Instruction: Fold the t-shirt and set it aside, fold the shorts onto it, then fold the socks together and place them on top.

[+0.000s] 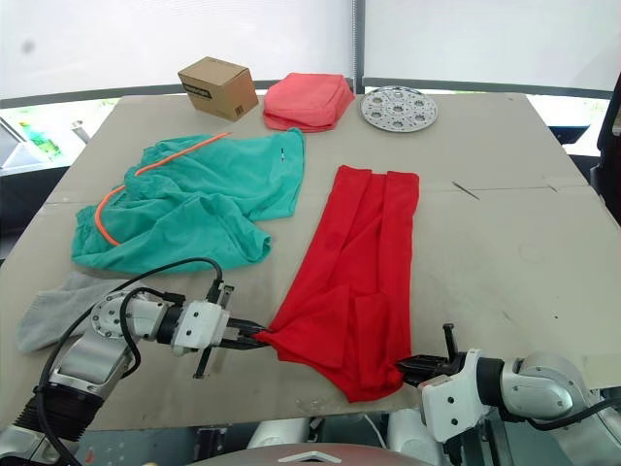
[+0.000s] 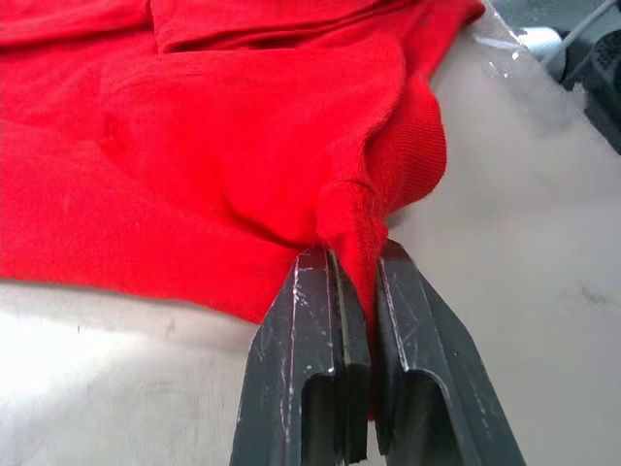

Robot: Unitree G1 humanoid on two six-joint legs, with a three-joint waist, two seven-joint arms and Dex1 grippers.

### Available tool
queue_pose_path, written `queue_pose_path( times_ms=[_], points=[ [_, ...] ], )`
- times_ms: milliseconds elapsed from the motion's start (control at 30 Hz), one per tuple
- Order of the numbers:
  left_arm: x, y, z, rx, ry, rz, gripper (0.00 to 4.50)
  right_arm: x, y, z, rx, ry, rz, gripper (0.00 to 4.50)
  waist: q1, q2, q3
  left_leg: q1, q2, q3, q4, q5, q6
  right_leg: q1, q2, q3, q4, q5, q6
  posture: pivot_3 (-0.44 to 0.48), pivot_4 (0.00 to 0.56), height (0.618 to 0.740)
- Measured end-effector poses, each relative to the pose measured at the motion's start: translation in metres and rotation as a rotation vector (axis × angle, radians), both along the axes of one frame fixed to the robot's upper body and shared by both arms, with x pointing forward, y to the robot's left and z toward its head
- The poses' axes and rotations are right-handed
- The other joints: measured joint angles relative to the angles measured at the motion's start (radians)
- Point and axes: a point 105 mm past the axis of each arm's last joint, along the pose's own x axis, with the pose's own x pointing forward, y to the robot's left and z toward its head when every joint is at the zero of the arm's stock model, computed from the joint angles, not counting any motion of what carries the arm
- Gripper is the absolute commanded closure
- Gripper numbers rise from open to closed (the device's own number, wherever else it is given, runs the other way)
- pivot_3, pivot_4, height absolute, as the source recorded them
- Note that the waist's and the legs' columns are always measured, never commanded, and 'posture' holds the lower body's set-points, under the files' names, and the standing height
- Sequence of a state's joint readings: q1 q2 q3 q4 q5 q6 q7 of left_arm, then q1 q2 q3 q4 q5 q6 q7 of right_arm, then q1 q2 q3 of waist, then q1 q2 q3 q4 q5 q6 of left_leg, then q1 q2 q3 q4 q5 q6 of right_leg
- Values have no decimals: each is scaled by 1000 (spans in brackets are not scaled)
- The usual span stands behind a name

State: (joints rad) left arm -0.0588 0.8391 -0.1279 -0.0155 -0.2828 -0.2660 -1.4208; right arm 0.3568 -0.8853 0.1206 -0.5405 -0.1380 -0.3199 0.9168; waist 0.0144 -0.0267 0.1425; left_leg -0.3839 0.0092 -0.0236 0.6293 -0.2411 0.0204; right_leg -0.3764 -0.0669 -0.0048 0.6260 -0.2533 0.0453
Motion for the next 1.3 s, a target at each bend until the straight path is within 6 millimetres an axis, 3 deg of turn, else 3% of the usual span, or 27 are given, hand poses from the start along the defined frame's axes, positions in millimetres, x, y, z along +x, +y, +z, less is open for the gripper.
queue_pose_path(
  times_ms=[100, 333, 467, 567, 700, 800, 867, 967, 1067, 1167, 1300],
  points=[
    [-3, 0, 5, -8, 56, 8, 4500, -1, -4, 7, 66, 84, -87, 4409, 0, 0, 0, 0, 0, 0, 0, 0, 0, 0, 0, 0, 0, 0, 0, 0, 150, 740],
    [-34, 2, 23, -26, 447, -2, 4500, -2, -2, 38, 340, 439, -327, 4409, -1, 1, 0, 0, 1, -1, 1, 0, 0, 1, -2, 0, 1, 0, 0, 0, 150, 740],
    [-35, 1, 37, -91, 633, 42, 4500, -3, -2, 49, 414, 573, -390, 4409, 1, 0, 1, -1, 1, -3, 1, 0, 0, 0, -3, -2, 0, -2, 3, 0, 150, 740],
    [-26, 3, 56, -150, 743, 80, 4500, 14, -4, 63, 503, 611, -464, 4409, -1, 0, 1, -1, 1, -3, 3, 0, 0, 0, -1, -3, 0, -2, 3, 0, 150, 740],
    [7, 8, 74, -238, 782, 152, 4500, 52, -11, 80, 587, 595, -594, 4409, -1, -1, 2, -3, 0, -3, 4, 0, 0, 0, 2, -2, 0, -2, 3, 0, 150, 740],
    [45, 13, 81, -289, 745, 224, 4500, 91, -14, 88, 636, 574, -711, 4409, -1, -2, 2, -5, -3, -5, 4, 0, 1, -1, 4, -1, 1, 0, 0, 0, 150, 740],
    [70, 12, 80, -272, 684, 271, 4500, 117, -13, 95, 642, 546, -762, 4409, -1, -1, 2, -7, -5, -5, 4, 0, 1, -2, 5, -1, 1, 1, 0, 0, 150, 740],
    [91, 8, 70, -197, 581, 300, 4500, 143, -12, 100, 628, 506, -819, 4409, -2, -1, 1, -10, -5, -6, 6, 0, 0, -3, 6, -1, 2, 3, 3, 0, 150, 740],
    [111, 0, 63, -164, 510, 318, 4500, 169, -13, 104, 615, 457, -883, 4409, -1, -1, 1, -12, -6, -5, 6, 0, 1, -4, 6, -3, 1, 3, 3, 0, 150, 740],
    [145, -25, 77, -168, 392, 328, 4500, 206, -10, 111, 589, 405, -952, 4409, 0, -2, 1, -15, -7, -6, 8, 0, 1, -4, 5, -4, 1, 4, 4, 0, 150, 740],
    [166, -31, 93, -147, 242, 335, 4500, 222, -19, 102, 536, 403, -1009, 4409, -6, -2, 1, -14, -7, -5, 8, 0, 1, -4, 5, -3, 2, 5, 6, 0, 150, 740]
  ],
)
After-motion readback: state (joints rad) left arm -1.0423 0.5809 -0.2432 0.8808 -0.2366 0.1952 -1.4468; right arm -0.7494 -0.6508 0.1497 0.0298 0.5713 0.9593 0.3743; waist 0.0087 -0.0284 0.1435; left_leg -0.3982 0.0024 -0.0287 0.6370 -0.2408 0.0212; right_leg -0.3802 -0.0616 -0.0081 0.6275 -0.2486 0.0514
